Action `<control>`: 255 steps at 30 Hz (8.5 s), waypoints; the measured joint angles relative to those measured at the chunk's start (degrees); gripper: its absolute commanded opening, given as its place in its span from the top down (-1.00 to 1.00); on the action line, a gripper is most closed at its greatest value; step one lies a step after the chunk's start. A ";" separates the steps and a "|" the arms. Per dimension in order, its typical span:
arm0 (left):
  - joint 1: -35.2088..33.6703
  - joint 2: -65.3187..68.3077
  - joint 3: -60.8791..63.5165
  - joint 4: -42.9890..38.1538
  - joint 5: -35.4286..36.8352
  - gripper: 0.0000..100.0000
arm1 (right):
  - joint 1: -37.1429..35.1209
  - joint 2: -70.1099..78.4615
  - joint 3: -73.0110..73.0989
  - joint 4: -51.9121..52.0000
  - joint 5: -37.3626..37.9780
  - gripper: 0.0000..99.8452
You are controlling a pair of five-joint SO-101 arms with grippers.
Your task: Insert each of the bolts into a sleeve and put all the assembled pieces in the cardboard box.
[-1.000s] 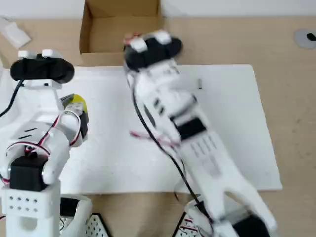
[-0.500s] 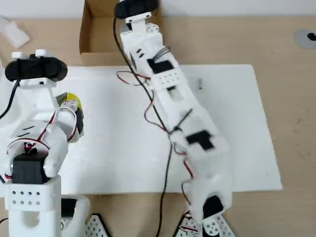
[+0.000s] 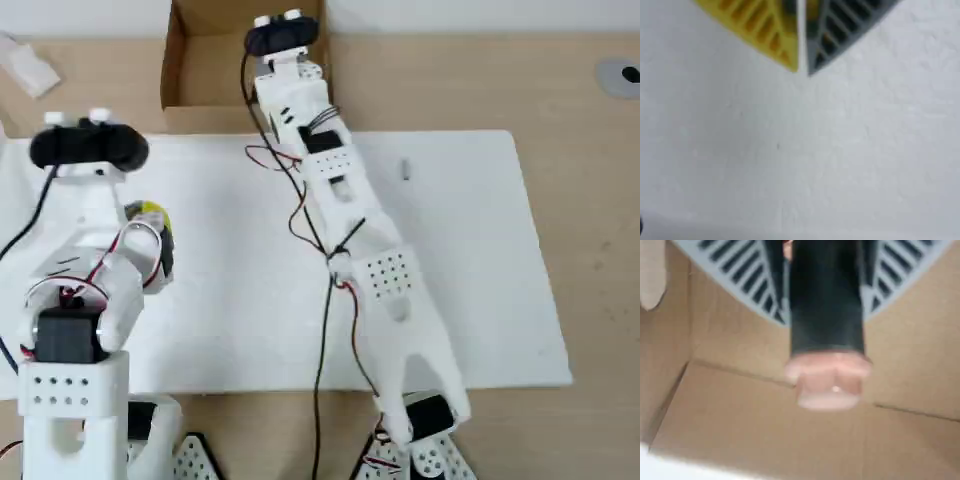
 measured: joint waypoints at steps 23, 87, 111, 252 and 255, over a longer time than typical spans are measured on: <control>0.00 0.00 2.02 -3.16 -0.35 0.99 | 0.00 5.89 -16.44 17.93 2.46 0.31; -5.45 -44.48 33.76 -1.23 0.70 0.99 | 10.37 -106.99 73.58 80.35 -2.99 0.98; -5.45 -44.31 37.80 -1.14 0.70 0.99 | 11.87 -161.41 139.16 52.84 4.92 0.98; -5.54 -44.22 51.08 -1.23 0.79 0.99 | 16.62 -176.00 156.22 53.80 6.59 0.98; -5.54 -44.22 51.08 -1.23 0.79 0.99 | 16.62 -176.00 156.22 53.80 6.59 0.98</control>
